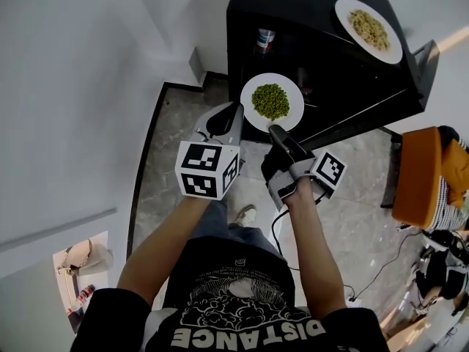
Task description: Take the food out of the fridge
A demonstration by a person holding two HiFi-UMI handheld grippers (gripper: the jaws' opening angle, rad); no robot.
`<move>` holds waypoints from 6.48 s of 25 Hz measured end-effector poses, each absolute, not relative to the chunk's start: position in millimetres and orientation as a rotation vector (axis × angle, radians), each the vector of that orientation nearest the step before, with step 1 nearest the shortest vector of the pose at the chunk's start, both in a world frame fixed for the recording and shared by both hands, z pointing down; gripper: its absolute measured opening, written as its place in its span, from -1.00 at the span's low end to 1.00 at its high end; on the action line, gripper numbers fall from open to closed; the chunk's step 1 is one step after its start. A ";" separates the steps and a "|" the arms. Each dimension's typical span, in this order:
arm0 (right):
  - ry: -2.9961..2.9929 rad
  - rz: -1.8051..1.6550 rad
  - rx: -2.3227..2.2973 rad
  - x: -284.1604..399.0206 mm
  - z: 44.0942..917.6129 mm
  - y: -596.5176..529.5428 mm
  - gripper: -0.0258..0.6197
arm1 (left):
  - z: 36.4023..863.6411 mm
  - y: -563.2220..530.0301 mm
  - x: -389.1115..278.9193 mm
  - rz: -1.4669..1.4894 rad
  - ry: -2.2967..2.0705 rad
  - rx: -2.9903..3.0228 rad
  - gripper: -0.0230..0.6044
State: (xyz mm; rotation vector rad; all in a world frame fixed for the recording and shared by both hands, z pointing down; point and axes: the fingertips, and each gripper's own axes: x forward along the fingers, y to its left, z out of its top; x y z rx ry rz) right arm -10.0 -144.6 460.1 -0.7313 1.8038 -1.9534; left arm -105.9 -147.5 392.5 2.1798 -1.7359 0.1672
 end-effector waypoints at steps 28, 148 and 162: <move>2.034 -1.764 -0.475 -21.6 245.1 -130.5 -0.89 | 318.0 -155.5 -92.3 0.116 -1.703 2.292 -0.92; 2.388 -1.426 -1.264 -9.3 549.8 -129.2 -0.84 | 510.6 -114.0 -58.5 0.095 -1.421 2.246 -0.92; 2.114 -1.598 -1.160 -0.5 705.4 -214.7 -0.75 | 615.8 -156.1 -54.3 0.138 -1.434 2.298 -0.92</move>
